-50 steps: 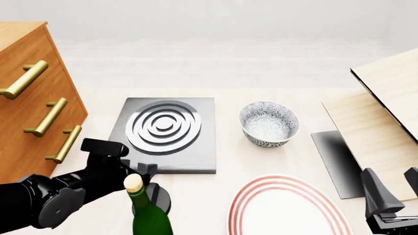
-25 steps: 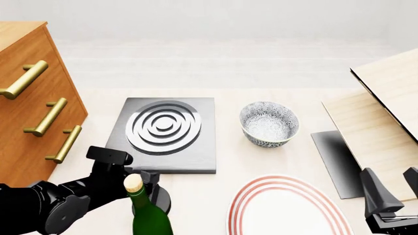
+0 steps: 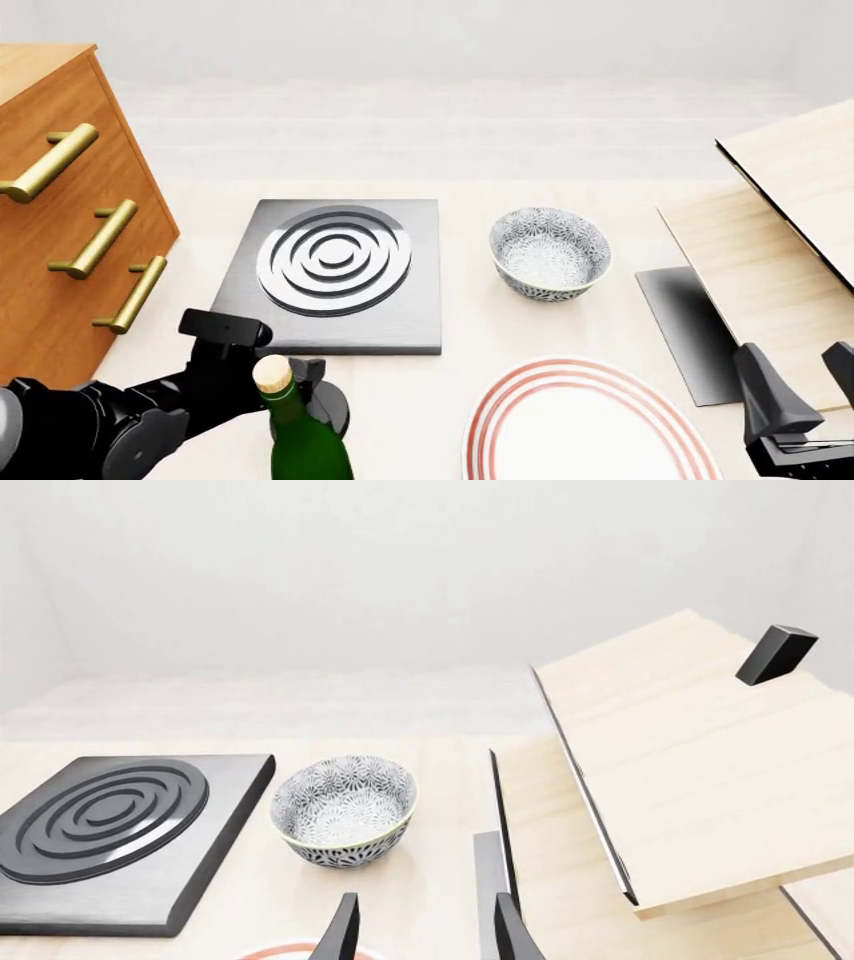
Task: Turn on the stove.
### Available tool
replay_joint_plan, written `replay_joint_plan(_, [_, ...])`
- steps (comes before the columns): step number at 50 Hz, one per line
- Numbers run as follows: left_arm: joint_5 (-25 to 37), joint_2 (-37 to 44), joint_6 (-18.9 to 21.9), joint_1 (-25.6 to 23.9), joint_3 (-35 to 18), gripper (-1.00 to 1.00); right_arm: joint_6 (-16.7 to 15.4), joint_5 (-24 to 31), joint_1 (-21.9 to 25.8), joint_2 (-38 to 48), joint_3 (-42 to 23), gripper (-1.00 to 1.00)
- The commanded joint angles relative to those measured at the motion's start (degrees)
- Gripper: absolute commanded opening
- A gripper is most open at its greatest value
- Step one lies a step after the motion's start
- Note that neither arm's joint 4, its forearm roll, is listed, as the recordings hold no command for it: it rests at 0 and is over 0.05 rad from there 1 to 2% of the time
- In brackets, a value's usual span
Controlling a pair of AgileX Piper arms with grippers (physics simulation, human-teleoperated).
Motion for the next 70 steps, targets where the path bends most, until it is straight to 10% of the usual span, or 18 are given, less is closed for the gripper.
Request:
replay_joint_plan(1, [-3.2, 3.3, 0.6, 0.0, 2.6, 1.00, 0.0, -0.1, 0.0, 0.1, 0.0, 1.00])
replay_joint_plan(70, [15.1, -21.4, 4.9, 3.1, 5.8, 1.00, 0.2, -0.4, 0.0, 0.9, 0.0, 1.00])
